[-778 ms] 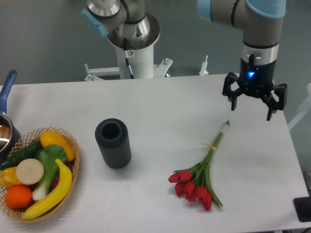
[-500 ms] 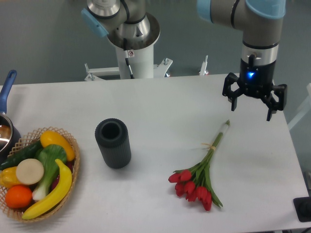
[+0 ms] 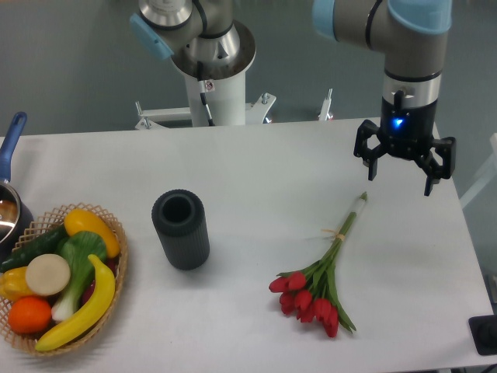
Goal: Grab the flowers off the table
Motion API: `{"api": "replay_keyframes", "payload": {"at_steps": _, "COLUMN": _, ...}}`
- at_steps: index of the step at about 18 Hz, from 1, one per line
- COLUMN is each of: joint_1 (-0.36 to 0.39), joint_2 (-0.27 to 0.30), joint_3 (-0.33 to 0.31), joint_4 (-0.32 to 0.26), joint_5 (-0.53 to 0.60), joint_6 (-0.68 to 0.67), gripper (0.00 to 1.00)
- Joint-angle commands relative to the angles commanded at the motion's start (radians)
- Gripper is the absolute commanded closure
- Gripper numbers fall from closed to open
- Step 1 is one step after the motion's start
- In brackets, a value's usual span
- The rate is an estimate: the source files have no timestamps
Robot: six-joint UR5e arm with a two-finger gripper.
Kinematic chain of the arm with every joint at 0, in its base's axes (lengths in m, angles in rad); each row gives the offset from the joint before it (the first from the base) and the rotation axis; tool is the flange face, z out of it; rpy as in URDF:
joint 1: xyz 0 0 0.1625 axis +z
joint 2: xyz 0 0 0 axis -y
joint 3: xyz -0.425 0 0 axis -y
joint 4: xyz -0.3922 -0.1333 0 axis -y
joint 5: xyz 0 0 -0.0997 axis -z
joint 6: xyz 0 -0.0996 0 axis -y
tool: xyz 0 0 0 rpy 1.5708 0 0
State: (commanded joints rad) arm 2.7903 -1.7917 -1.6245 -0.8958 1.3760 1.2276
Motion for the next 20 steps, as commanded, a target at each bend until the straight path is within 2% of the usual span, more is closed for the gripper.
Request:
{"api": "replay_keyframes", "payload": {"at_steps": 4, "joint_1": -0.023, "joint_2": -0.043, "joint_3": 0.0, "joint_4": 0.005, "joint_5": -0.011, "joint_6": -0.031, "gripper": 0.0}}
{"api": "replay_keyframes", "payload": {"at_steps": 7, "joint_1": -0.06, "joint_2": -0.092, "joint_3": -0.029, "joint_4": 0.017, "joint_5": -0.009, "joint_6": -0.031, "gripper": 0.0}}
{"api": "replay_keyframes", "payload": {"at_steps": 12, "joint_1": -0.096, "joint_2": -0.149, "joint_3": 0.009, "joint_4": 0.034, "joint_5": -0.003, "joint_6": -0.091, "gripper": 0.0}}
{"api": "replay_keyframes", "payload": {"at_steps": 15, "joint_1": -0.107, "joint_2": -0.178, "joint_3": 0.034, "joint_4": 0.022, "joint_5": -0.043, "joint_6": -0.088, "gripper": 0.0}}
{"api": "replay_keyframes", "payload": {"at_steps": 17, "joint_1": -0.109, "joint_2": -0.186, "joint_3": 0.026, "joint_4": 0.02, "joint_5": -0.057, "joint_6": -0.088, "gripper": 0.0}}
{"api": "replay_keyframes", "payload": {"at_steps": 20, "joint_1": -0.104, "joint_2": -0.21, "joint_3": 0.032, "joint_4": -0.035, "joint_5": -0.063, "joint_6": -0.085, "gripper": 0.0}}
